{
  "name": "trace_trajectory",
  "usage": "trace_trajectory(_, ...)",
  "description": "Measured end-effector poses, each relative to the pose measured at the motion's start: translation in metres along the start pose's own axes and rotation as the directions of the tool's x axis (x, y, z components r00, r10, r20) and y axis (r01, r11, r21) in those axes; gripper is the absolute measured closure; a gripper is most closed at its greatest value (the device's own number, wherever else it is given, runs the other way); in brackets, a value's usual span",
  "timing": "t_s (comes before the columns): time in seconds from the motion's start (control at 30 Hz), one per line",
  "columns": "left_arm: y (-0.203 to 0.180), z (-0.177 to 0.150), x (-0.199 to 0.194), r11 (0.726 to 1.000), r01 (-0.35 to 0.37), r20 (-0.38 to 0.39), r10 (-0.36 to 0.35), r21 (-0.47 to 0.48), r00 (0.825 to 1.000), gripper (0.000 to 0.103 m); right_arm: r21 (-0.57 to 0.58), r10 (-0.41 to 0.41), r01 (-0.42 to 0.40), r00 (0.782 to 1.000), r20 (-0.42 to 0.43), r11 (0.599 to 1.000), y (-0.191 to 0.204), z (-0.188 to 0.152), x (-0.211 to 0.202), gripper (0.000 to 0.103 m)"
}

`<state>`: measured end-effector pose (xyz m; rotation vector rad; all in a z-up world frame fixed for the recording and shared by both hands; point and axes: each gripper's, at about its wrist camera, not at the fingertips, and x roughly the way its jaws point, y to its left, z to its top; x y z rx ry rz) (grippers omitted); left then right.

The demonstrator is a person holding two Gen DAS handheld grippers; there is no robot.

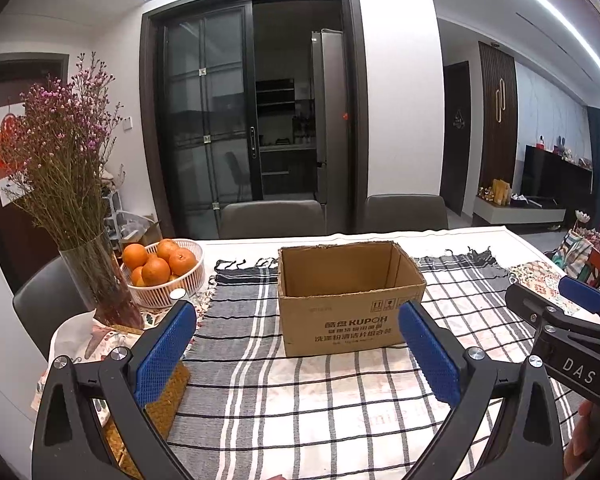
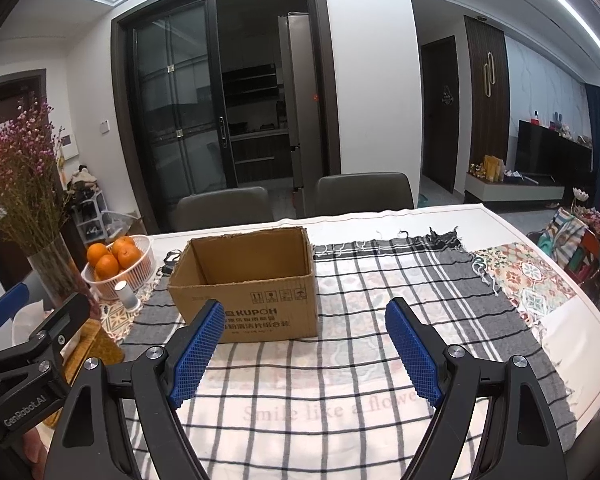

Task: Organize rigid objects

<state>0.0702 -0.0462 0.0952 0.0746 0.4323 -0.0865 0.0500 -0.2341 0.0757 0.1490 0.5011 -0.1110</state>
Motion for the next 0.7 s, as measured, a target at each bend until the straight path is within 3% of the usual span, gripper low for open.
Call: trace_trajectory(0.7,0.0017,-0.0018,-0.0020,1.000,-0.009,0.008,0.009,-0.012,1.000,0.000,-0.005,-0.008,0.008,1.000,0.001,1.000,0.0012,-0.0004,-0.0021,0.020)
